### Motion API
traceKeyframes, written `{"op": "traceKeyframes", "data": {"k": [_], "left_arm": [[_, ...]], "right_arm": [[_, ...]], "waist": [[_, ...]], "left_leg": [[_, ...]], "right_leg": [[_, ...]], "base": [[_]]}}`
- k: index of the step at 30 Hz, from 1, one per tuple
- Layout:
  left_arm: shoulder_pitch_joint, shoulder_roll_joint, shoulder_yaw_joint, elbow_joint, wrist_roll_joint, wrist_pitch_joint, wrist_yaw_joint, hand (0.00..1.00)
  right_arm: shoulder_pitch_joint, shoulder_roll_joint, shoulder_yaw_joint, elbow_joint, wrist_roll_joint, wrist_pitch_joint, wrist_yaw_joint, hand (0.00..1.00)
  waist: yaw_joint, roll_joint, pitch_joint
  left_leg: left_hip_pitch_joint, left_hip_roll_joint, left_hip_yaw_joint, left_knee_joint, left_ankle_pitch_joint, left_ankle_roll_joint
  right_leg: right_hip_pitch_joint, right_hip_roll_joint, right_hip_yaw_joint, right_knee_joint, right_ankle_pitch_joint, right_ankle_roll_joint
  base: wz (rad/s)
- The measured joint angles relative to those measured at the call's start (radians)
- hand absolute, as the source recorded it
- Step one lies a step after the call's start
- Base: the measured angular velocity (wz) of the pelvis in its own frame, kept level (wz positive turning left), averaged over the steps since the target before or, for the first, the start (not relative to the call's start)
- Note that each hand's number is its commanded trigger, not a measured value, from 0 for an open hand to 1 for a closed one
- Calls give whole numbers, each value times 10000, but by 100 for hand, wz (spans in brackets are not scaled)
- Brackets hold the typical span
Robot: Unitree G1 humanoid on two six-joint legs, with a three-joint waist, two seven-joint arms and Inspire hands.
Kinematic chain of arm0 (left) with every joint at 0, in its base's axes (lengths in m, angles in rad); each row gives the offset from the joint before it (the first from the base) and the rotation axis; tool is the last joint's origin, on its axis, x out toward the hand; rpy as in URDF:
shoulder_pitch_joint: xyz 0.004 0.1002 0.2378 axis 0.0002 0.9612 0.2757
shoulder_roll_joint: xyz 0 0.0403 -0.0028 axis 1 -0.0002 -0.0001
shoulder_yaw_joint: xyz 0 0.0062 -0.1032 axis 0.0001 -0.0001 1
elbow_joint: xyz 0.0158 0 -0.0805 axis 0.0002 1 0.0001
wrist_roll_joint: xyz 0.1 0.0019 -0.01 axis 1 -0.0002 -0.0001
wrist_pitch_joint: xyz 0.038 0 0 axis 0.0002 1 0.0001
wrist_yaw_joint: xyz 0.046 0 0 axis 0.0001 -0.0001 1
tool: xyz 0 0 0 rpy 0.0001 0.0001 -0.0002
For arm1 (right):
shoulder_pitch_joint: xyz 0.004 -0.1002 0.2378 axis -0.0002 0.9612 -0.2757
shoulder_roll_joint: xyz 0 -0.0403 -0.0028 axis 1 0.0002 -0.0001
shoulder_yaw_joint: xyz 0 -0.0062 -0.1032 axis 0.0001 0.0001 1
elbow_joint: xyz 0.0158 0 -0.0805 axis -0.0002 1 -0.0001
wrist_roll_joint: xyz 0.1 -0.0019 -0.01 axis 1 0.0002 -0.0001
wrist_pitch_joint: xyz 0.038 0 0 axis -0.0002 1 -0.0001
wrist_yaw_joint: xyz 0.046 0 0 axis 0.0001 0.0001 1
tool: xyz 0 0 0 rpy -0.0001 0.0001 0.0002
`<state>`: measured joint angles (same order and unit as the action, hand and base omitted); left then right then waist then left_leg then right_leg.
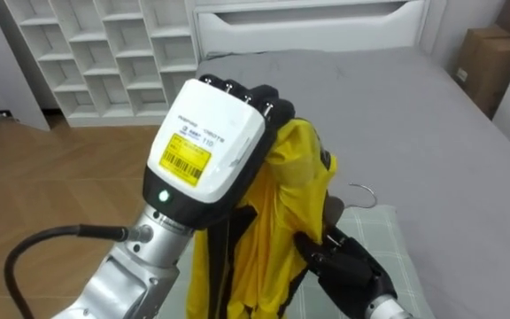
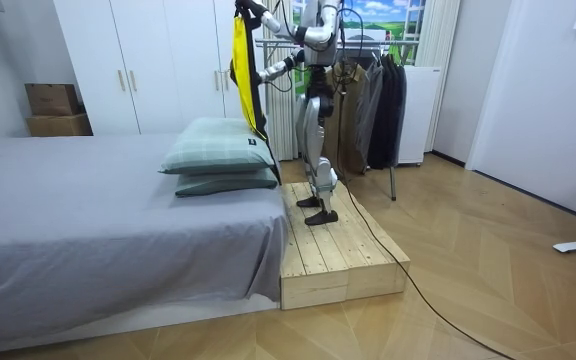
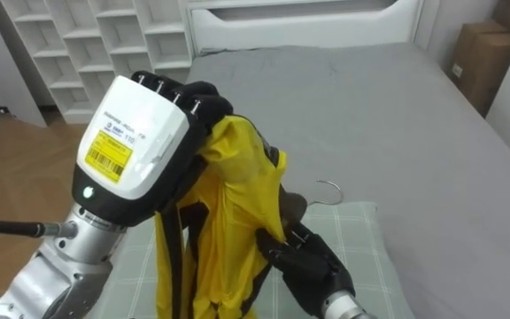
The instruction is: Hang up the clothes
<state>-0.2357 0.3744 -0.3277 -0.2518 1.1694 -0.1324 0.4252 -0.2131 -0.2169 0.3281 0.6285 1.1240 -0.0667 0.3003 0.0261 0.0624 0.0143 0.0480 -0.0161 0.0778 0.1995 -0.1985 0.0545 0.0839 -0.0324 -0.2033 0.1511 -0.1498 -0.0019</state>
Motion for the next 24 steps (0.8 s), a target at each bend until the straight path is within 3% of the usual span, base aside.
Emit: {"op": "traceKeyframes", "data": {"k": [7,11,16,24], "left_arm": [[45,49,-4,1,14,-9,-1,100],[181,369,-50,38,9,-45,3,100],[815,421,-49,225,-424,-16,65,100],[908,471,58,1168,-996,-233,68,100]], "right_arm": [[-6,-132,-168,0,-461,-2,0,100],[-11,-180,-349,8,-924,-2,-75,100],[15,-192,-503,247,-1714,46,-164,100],[53,-206,-1177,634,-2739,51,-397,100]], "waist": [[16,-25,-24],[-27,-114,-73],[-249,-188,-89],[-298,-323,-108]], "left_leg": [[10,2,7,14,0,0],[11,6,0,15,0,0],[103,-12,-55,-1,1,1],[200,15,25,-31,1,1]], "right_leg": [[0,1,-3,18,0,-1],[13,1,-8,12,0,-1],[99,-12,-93,-2,0,0],[147,13,10,6,3,-5]], "base": [[0],[0],[1],[-2]]}}
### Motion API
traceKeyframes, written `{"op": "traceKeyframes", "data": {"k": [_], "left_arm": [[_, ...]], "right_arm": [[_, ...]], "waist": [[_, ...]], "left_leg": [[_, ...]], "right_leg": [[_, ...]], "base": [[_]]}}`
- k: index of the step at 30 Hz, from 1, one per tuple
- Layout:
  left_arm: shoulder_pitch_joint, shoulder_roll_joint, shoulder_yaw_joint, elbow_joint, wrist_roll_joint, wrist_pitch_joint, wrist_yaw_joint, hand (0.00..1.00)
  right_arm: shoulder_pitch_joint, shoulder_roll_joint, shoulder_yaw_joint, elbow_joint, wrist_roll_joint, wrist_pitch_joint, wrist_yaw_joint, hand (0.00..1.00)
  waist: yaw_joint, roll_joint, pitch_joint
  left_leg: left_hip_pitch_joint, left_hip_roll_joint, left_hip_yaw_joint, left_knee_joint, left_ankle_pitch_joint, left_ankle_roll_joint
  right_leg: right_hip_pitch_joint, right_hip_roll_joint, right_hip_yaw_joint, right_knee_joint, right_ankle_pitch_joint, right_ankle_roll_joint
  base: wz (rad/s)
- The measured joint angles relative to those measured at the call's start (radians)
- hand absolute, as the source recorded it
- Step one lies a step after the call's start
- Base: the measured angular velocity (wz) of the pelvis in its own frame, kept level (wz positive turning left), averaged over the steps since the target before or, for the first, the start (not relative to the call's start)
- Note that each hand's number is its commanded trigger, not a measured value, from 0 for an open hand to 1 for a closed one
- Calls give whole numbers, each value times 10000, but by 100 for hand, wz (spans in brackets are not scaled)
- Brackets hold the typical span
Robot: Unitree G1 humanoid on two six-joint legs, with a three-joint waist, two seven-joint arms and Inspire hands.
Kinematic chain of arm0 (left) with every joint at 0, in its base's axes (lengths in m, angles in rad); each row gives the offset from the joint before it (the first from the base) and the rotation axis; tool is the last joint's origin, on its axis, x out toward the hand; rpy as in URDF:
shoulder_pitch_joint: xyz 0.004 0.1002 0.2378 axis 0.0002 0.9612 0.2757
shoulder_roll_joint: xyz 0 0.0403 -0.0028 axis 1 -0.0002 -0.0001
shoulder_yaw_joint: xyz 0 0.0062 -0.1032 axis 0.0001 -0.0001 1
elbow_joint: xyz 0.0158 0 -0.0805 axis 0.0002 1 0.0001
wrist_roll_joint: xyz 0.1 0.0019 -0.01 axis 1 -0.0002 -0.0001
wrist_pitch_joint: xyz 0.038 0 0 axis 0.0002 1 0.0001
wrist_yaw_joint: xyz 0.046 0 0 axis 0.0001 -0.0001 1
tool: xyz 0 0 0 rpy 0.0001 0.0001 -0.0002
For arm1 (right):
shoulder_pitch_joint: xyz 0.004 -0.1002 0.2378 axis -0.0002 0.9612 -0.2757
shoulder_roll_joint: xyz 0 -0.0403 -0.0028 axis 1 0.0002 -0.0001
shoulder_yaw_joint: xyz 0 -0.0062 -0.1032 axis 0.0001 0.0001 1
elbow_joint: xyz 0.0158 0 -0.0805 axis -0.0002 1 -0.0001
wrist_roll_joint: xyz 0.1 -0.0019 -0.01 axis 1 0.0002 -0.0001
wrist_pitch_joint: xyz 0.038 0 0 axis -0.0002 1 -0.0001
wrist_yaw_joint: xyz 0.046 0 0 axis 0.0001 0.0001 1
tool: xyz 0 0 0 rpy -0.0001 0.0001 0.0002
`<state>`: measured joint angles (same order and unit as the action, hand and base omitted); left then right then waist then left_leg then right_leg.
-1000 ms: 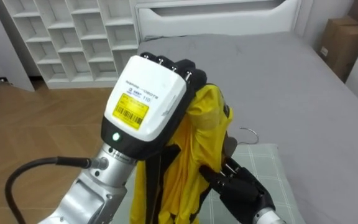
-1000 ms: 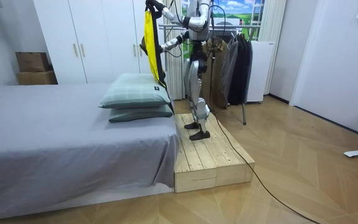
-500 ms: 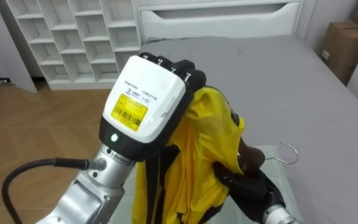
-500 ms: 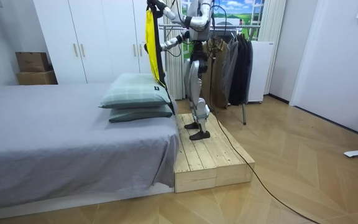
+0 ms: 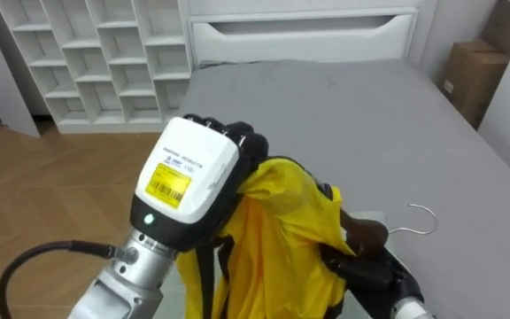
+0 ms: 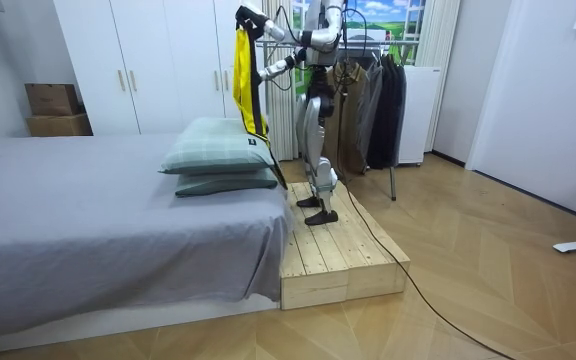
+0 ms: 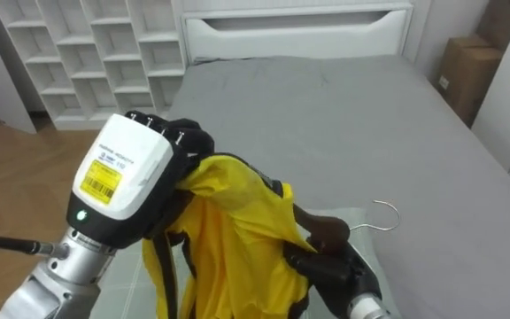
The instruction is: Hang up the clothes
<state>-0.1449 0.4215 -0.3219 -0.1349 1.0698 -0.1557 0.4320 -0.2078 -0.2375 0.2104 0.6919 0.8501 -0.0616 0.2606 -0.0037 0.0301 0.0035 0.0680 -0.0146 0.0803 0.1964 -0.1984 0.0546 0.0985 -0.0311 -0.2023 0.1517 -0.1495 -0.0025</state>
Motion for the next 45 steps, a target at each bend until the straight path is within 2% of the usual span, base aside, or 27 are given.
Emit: {"op": "traceKeyframes", "data": {"k": [2,6,13,15,18,23,24,25,26,30,35,39,42,45], "left_arm": [[11,2,55,342,-56,-76,9,100],[539,4,187,629,-197,-439,142,100],[579,-12,187,788,-197,-785,290,100],[761,-44,299,788,-193,-945,298,100],[1145,-146,359,886,-192,-998,296,100],[1191,-304,357,1710,-185,-1075,173,100],[1194,-303,358,1753,-180,-1081,157,82],[1193,-304,358,1749,-180,-1084,157,50],[1193,-304,361,1749,-181,-1084,157,0],[1192,-302,485,1743,-192,-1022,145,0],[1192,-317,618,1518,-192,-671,-209,0],[1223,-607,889,1132,-232,-537,-350,0],[1226,-624,917,1093,-786,-482,-359,0],[1265,-867,918,1085,-1465,-355,-547,0]], "right_arm": [[9,-34,-169,43,-433,-1,-134,100],[119,-71,-393,52,-1416,-47,-433,100],[257,-175,-416,43,-1723,-58,-628,100],[249,-209,-786,20,-2440,-58,-614,100],[153,-277,-1296,19,-3979,-128,-641,100],[113,-303,-1524,-343,-6274,-156,-947,100],[113,-304,-1554,-447,-6556,-220,-1063,100],[113,-311,-1591,-532,-6661,-293,-1167,100],[113,-329,-1591,-642,-6721,-292,-1216,100],[113,-551,-1648,-1615,-7379,-297,-1514,100],[114,-704,-1667,-2055,-8125,-292,-1735,100],[115,-705,-1884,-2543,-8614,-234,-1775,100],[116,-711,-1997,-2705,-8995,-236,-1970,100],[142,-711,-2003,-2731,-9001,-236,-1970,100]], "waist": [[-30,-46,2],[-151,-186,-17],[-179,-279,-32],[-192,-309,-52],[-183,-417,-72],[-222,-599,-74],[-220,-646,-75],[-224,-694,-79],[-221,-712,-76],[-269,-797,-65],[-345,-876,-56],[-431,-906,-57],[-494,-910,-58],[-507,-910,-58]], "left_leg": [[20,0,9,-6,0,0],[49,0,15,-33,0,0],[95,1,14,-83,-1,0],[148,1,11,-117,1,-1],[154,5,14,-91,4,-5],[143,8,15,-76,4,-6],[134,9,14,-82,4,-6],[135,10,14,-86,4,-6],[132,10,14,-87,4,-5],[109,10,15,-118,4,-6],[56,13,27,-137,3,-5],[-34,12,125,-124,4,-6],[-32,15,122,-112,4,-6],[-28,15,129,-125,4,-6]], "right_leg": [[21,7,50,-3,2,-2],[32,14,51,-14,1,-2],[30,19,71,-5,1,-2],[75,26,115,-9,1,-1],[67,34,95,-11,0,-1],[64,28,86,1,0,-2],[59,28,82,2,1,-2],[61,30,85,3,0,-2],[58,30,85,4,0,-2],[45,32,92,-7,0,-1],[-13,29,92,-13,0,0],[-130,22,106,-10,0,-1],[-123,21,91,-12,0,0],[-128,18,88,-12,0,0]], "base": [[-2],[-1],[-1],[0],[0],[0],[0],[0],[0],[0],[0],[-3],[0],[0]]}}
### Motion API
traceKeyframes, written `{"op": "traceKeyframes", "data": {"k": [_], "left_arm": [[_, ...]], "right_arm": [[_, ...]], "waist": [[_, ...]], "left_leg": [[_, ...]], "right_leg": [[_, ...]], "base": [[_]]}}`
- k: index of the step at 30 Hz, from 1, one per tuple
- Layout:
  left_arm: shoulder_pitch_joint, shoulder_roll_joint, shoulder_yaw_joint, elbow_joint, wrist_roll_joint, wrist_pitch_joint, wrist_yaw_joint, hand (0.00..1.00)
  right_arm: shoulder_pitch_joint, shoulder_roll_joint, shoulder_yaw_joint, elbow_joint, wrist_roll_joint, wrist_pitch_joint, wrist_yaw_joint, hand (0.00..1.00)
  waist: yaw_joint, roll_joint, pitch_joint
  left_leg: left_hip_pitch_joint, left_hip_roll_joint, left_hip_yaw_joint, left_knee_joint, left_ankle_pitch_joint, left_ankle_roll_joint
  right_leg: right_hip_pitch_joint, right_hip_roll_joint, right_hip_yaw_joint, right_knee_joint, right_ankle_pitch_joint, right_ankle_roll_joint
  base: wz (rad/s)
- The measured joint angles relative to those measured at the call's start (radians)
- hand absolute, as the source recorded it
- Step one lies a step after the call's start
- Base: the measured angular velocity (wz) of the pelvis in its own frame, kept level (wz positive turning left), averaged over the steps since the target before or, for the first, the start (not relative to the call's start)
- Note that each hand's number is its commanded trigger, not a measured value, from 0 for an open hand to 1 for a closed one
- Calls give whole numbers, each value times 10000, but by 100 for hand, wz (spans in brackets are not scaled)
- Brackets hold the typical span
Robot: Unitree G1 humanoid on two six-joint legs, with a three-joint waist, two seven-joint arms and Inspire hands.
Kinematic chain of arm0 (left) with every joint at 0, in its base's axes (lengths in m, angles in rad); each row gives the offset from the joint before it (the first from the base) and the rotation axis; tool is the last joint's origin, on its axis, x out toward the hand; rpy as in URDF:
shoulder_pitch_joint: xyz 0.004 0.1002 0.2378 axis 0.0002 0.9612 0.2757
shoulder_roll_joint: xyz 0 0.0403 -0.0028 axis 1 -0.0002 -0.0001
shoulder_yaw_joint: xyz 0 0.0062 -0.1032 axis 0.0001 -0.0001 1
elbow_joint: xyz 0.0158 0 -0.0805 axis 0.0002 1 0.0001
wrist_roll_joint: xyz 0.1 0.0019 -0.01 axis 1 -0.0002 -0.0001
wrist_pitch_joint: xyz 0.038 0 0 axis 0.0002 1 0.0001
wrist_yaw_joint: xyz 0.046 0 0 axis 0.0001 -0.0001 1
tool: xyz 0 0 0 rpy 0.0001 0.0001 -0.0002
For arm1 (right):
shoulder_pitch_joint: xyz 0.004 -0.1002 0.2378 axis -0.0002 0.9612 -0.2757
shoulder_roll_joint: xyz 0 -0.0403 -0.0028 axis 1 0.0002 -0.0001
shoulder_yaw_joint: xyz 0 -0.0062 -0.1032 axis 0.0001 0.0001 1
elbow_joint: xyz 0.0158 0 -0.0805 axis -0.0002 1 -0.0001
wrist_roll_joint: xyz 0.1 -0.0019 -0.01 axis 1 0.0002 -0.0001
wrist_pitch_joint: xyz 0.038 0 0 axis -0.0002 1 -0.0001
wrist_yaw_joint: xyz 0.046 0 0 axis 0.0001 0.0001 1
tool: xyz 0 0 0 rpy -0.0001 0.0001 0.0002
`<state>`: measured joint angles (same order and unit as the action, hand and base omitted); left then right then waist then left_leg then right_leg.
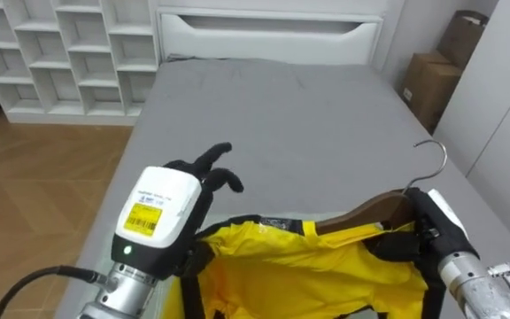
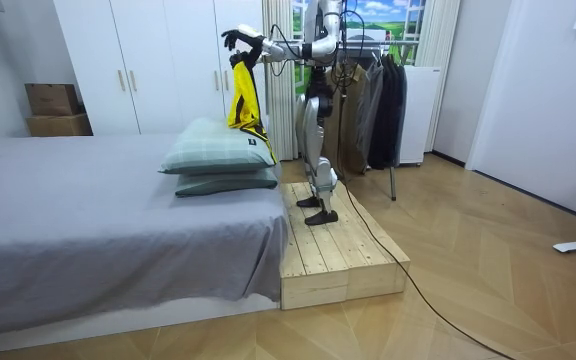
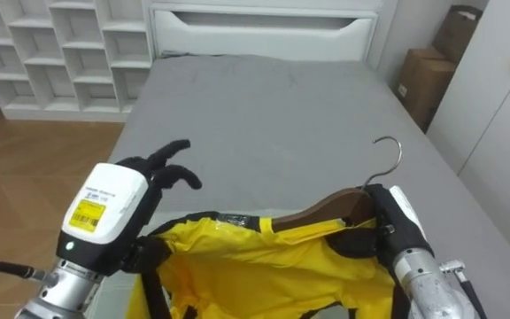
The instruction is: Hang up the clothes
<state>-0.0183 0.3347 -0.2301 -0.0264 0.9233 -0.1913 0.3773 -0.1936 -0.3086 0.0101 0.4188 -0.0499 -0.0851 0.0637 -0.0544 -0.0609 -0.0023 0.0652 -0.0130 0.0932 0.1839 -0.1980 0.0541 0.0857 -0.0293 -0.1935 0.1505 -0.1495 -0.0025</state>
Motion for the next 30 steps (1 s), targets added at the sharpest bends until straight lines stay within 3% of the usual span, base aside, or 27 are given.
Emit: {"op": "traceKeyframes", "data": {"k": [1,8,14,21,24,30], "left_arm": [[45,-125,1,0,-289,41,-81,0],[209,-210,-9,81,-1707,422,-1150,0],[707,-322,-115,223,-2714,1206,-2339,0],[889,-414,-124,554,-4638,1379,-3460,0],[890,-421,-126,554,-4925,1385,-3775,0],[911,-594,-122,550,-4995,1419,-4432,0]], "right_arm": [[1,0,-7,-3,-2,0,0,100],[7,-28,-17,-84,-203,39,28,100],[6,15,20,-83,-922,485,2,100],[-13,13,60,-145,-1298,535,-190,100],[-13,13,60,-425,-1375,535,-218,100],[-13,14,53,-608,-1511,535,-396,100]], "waist": [[-7,-4,-3],[-36,-12,-4],[-138,-4,-1],[-187,65,44],[-225,143,92],[-236,204,91]], "left_leg": [[4,0,-1,-4,0,0],[5,3,40,-28,0,0],[10,1,90,-88,0,0],[31,7,138,-95,0,1],[28,7,149,-120,0,1],[-8,12,210,-144,1,1]], "right_leg": [[1,-2,-10,3,0,0],[-2,-6,6,11,1,0],[-2,-5,42,8,0,2],[-13,8,165,14,-1,4],[-34,12,150,19,-1,4],[-164,18,257,21,-1,4]], "base": [[0],[-1],[-1],[-2],[0],[-3]]}}
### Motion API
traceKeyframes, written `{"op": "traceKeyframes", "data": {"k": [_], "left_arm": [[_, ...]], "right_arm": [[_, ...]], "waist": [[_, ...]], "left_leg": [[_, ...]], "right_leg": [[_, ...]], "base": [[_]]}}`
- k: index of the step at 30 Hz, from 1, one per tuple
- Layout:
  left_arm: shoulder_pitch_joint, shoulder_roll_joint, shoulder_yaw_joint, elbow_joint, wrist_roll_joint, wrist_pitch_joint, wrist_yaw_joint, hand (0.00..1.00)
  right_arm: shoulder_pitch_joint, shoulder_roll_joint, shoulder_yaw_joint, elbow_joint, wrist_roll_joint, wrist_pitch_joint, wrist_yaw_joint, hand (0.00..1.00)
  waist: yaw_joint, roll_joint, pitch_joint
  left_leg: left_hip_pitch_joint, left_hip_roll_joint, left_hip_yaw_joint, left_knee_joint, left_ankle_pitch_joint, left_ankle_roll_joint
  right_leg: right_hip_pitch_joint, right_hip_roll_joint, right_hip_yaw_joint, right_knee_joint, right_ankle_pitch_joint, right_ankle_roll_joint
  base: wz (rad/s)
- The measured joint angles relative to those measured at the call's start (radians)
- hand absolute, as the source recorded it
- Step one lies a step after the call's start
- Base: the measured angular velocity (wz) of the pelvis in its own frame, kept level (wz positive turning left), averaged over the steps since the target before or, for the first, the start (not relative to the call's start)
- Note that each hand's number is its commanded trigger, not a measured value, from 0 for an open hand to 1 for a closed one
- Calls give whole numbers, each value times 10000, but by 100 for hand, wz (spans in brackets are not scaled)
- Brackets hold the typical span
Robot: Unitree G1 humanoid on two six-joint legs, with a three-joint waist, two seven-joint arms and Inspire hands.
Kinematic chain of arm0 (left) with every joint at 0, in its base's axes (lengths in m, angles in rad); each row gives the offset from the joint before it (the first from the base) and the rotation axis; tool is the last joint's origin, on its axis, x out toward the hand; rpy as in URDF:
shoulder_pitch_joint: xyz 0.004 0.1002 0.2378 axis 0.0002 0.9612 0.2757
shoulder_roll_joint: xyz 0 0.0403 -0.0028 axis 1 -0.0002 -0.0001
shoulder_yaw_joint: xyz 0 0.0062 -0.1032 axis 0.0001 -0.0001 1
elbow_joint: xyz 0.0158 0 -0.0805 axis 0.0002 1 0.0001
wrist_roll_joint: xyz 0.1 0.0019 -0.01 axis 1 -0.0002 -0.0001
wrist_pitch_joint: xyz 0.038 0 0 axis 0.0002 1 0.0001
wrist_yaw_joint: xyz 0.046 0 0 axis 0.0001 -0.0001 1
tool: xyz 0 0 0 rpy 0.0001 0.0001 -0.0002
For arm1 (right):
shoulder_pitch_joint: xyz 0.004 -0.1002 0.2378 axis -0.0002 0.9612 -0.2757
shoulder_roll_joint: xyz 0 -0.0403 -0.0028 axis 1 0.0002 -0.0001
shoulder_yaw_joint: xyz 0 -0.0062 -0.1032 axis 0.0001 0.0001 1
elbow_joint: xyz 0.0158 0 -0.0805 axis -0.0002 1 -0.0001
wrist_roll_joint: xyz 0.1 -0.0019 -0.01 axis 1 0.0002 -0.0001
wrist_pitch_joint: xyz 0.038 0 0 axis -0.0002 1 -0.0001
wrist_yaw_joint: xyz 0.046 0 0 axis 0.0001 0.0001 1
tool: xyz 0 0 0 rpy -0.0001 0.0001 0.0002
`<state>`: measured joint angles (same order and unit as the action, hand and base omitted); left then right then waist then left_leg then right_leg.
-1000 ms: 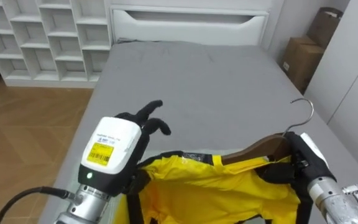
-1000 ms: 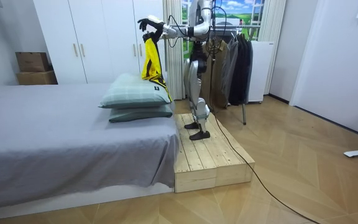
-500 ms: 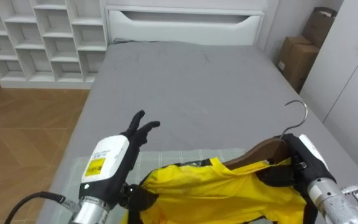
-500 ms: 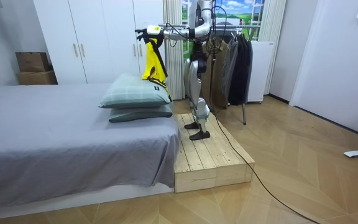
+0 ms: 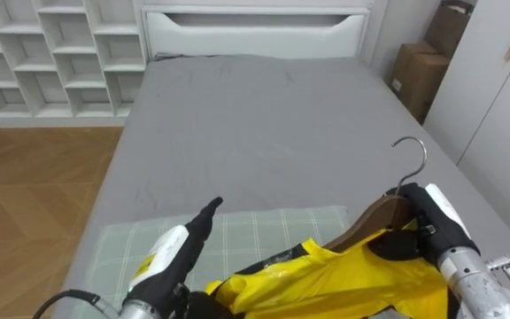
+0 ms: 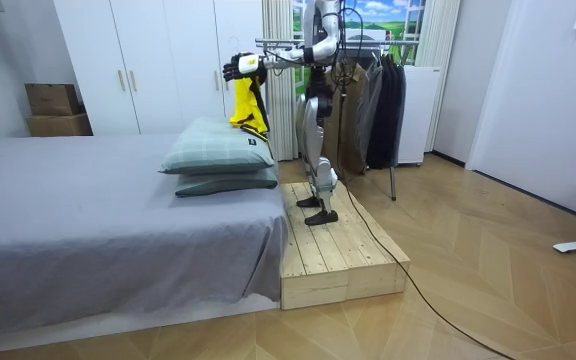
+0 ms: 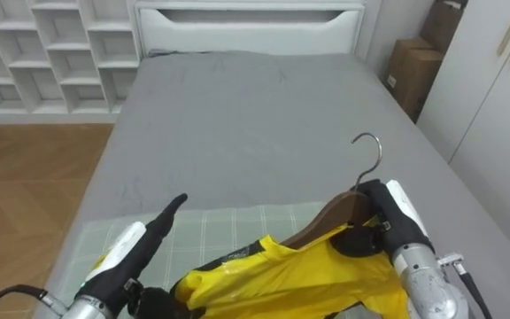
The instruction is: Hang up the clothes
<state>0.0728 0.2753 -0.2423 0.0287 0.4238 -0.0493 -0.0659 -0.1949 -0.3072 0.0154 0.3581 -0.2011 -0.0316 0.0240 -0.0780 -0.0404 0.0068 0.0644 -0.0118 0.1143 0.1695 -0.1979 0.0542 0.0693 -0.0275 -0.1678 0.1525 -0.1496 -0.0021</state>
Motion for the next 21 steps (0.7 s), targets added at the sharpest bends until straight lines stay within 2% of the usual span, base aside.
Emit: {"op": "traceKeyframes", "data": {"k": [4,6,14,21], "left_arm": [[95,-121,24,-1,-461,117,-414,0],[101,-221,17,-8,-767,293,-808,0],[177,-291,64,-145,-880,356,-1449,0],[557,-309,304,-328,-1243,358,-1654,0]], "right_arm": [[0,-1,0,-190,-13,48,-75,100],[0,0,0,-260,-10,60,-79,100],[1,-2,-1,-346,-11,108,-79,100],[1,-1,-33,-393,-96,108,-374,100]], "waist": [[1,-20,6],[1,-77,7],[28,-137,-12],[55,-135,-13]], "left_leg": [[-3,-5,59,-32,0,0],[-12,-5,65,-44,0,0],[-77,1,91,-39,0,0],[-55,12,205,-48,-1,1]], "right_leg": [[-41,-3,9,-1,-12,19],[-56,-5,9,-2,-17,27],[-145,-4,47,22,-16,26],[-178,-4,82,47,-16,26]], "base": [[-4],[-2],[0],[-4]]}}
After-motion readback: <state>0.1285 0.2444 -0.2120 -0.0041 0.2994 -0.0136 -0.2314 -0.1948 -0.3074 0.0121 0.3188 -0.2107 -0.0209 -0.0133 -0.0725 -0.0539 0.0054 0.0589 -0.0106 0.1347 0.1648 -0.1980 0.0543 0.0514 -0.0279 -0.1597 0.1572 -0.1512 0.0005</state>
